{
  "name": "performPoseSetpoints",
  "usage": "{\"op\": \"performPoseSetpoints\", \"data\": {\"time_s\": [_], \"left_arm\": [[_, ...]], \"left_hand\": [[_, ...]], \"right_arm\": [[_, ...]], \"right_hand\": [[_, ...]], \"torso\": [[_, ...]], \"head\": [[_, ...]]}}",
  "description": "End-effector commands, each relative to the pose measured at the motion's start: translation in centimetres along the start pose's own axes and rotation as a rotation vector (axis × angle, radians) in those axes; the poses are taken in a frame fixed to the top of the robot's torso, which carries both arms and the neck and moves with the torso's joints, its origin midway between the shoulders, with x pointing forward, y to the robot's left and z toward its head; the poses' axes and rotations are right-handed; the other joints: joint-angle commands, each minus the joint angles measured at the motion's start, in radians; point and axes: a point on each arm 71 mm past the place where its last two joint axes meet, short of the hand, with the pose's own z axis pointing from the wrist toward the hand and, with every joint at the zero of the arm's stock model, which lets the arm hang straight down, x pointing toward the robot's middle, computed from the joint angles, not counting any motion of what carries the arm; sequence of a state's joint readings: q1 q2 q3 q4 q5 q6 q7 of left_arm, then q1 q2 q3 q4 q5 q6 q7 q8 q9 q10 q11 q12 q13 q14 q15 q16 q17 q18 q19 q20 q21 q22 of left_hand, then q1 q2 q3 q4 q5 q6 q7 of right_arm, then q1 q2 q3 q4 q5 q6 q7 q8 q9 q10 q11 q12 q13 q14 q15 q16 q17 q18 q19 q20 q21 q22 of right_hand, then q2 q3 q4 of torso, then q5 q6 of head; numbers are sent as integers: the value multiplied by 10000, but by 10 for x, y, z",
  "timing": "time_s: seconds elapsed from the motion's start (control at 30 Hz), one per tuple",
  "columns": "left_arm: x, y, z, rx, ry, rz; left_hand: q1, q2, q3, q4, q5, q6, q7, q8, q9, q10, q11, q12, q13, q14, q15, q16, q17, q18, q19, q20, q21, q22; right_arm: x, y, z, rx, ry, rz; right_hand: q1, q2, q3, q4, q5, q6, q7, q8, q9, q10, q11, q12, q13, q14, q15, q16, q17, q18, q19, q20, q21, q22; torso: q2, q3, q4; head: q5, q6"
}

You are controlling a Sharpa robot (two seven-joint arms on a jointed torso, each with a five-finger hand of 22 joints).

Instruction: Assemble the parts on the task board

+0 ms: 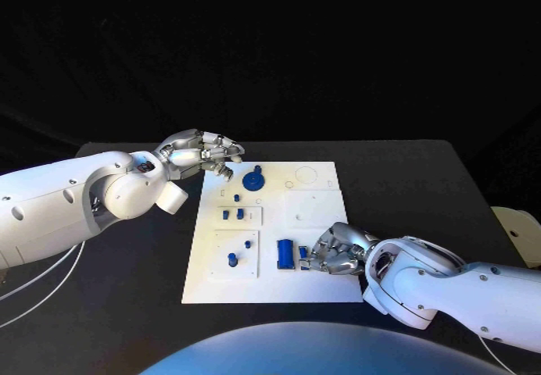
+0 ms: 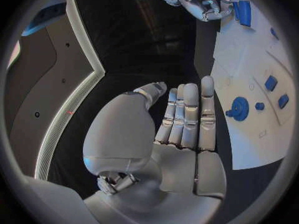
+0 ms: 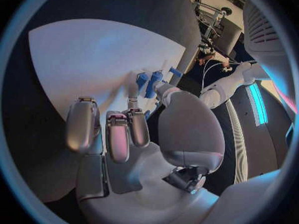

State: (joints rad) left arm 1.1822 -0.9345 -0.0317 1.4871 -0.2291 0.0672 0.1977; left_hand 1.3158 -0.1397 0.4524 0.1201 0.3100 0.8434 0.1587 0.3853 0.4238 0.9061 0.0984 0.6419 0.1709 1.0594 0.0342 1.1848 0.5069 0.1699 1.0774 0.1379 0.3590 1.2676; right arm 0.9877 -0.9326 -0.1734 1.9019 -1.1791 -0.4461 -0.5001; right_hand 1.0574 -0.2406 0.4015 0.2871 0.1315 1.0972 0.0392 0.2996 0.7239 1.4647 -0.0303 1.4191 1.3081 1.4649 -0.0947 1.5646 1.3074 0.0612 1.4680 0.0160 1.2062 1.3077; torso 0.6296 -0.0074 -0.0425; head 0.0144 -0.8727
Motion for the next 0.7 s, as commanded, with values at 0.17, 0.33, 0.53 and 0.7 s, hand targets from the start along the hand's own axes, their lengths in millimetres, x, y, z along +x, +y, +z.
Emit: {"op": "performPoseSetpoints", "data": {"time_s": [0.17, 0.33, 0.53, 0.7], "left_arm": [[2, -1, 1, 54, 170, -23], [2, -1, 1, 52, 166, -22], [2, -1, 1, 53, 166, -22], [2, -1, 1, 51, 176, 8]], "left_hand": [[18, -16, 20, 45, 38, -72, 1, 22, 16, -76, 11, 77, -16, -91, -4, -49, 5, 93, 69, 9, -70, -12], [18, -16, 20, 45, 38, -72, 1, 22, 16, -76, 11, 77, -16, -91, -4, -49, 5, 93, 69, 9, -70, -12], [18, -16, 20, 45, 38, -72, 1, 22, 16, -76, 11, 77, -16, -91, -4, -49, 5, 93, 69, 9, -70, -12], [29, -13, 23, 43, 40, -73, 0, 29, 21, -77, 11, 80, -16, -93, -4, -48, 5, 94, 73, 10, -76, -11]], "right_arm": [[4, -2, 0, -137, 613, -161], [4, -2, 0, -139, 680, -208], [2, -4, 1, -78, 617, -211], [1, -6, 3, -66, 543, -205]], "right_hand": [[340, 85, -125, -22, -34, 26, -15, -64, -26, 266, -20, -7, 1460, 1059, 38, 62, 2634, 45, 213, 28, -34, 1750], [466, 100, -130, -33, -18, 25, -19, -69, -34, 272, -25, 5, 1470, 1059, 35, 62, 2634, 40, 220, 25, -7, 1757], [516, 127, -121, -24, 0, 32, -21, -69, -38, 273, -26, 6, 1471, 1059, 33, 62, 2634, 37, 224, 24, 11, 1762], [529, 150, -117, -12, 7, 45, -23, -64, -39, 291, -28, 40, 1497, 1059, 32, 62, 2634, 31, 232, 23, 43, 1769]], "torso": [[-2, -5, -1], [3, -3, 9], [0, -8, 7], [6, -2, 7]], "head": [[0, 1], [8, 1], [13, 1], [4, 1]]}}
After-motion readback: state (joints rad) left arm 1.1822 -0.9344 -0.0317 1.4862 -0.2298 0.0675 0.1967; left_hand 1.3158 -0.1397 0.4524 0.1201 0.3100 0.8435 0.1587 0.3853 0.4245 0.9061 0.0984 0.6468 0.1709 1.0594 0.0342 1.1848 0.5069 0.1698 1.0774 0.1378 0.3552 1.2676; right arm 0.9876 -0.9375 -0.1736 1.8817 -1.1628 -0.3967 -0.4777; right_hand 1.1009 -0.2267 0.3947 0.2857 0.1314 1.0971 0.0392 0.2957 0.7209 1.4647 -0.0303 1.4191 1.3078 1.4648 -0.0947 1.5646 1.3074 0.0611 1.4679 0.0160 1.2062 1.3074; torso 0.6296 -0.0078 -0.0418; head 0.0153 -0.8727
